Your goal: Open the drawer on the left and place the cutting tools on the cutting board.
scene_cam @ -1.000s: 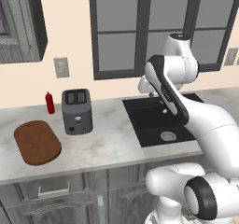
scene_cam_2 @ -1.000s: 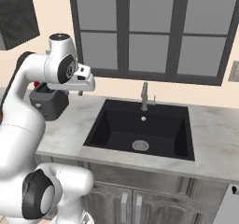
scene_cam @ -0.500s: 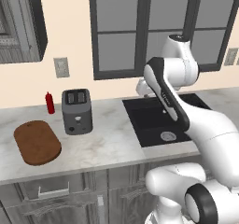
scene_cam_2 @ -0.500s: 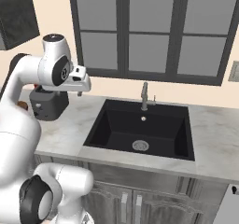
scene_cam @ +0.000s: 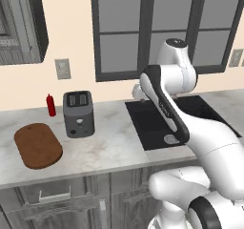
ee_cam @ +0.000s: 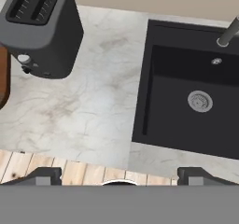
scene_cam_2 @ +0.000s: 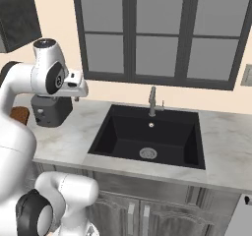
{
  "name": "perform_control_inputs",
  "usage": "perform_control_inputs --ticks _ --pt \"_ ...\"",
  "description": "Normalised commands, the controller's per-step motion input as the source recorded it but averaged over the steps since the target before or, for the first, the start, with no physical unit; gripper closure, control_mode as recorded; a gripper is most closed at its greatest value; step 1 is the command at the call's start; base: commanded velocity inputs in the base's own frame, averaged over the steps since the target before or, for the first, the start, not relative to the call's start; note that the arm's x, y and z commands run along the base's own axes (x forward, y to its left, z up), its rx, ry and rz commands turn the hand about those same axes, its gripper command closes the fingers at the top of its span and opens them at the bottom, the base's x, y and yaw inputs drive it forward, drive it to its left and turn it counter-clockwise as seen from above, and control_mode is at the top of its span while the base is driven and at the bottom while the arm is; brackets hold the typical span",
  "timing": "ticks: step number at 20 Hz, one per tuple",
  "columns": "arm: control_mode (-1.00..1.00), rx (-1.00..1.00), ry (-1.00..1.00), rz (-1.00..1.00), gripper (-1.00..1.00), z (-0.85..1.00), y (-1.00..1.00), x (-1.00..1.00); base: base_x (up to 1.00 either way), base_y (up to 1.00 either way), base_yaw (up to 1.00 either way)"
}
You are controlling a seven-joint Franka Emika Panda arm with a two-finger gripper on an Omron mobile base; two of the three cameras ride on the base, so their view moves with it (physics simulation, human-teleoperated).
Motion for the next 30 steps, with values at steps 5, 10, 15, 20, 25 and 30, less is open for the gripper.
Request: perform_control_inputs --ticks 5,10,15,20,25,30 --pt "-1.00 -0.01 -0.08 0.00 -1.00 0.00 0.29 -0.03 0.00 0.00 0.00" --pt "-1.00 -0.01 -0.14 0.00 -1.00 0.00 0.32 -0.07 0.00 0.00 0.00" --pt "-1.00 -0.06 -0.18 0.01 -1.00 0.00 0.55 -0.26 0.00 0.00 0.00" --pt "-1.00 -0.10 -0.18 0.04 -1.00 -0.03 0.69 -0.17 0.00 0.00 0.00" --pt "-1.00 -0.07 -0.05 0.00 -1.00 -0.12 0.57 -0.07 0.00 0.00 0.00" --pt "-1.00 -0.14 0.07 0.01 -1.00 -0.30 0.89 -0.02 0.00 0.00 0.00"
